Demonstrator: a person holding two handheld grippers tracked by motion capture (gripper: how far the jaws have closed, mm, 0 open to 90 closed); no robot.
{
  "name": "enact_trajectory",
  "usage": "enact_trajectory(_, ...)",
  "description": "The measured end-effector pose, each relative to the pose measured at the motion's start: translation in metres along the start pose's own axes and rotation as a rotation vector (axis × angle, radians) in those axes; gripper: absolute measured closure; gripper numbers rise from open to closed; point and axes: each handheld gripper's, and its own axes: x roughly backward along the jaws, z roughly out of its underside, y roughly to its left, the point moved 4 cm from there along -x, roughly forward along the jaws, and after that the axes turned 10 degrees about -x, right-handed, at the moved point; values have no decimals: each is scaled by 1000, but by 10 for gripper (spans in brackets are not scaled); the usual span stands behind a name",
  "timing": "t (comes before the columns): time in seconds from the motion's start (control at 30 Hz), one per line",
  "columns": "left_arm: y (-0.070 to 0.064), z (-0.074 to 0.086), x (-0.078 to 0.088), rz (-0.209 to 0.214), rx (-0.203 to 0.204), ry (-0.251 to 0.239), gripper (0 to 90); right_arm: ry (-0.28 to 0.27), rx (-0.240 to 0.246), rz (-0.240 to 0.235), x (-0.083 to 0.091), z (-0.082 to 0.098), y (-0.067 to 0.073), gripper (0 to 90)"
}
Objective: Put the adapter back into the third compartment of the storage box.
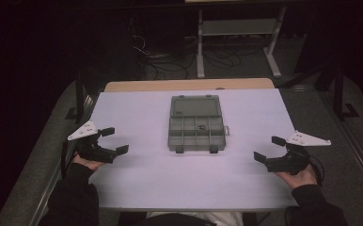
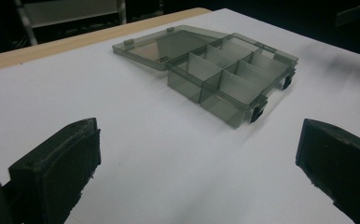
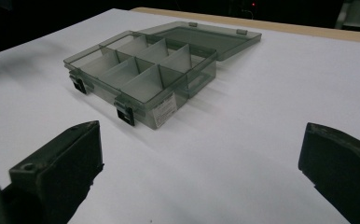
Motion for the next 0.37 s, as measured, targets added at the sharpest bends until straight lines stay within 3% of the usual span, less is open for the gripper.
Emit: enact_trajectory(0.37,-1,1,-6,25,2,19,0,57,-27,18,-6,10,-12,0)
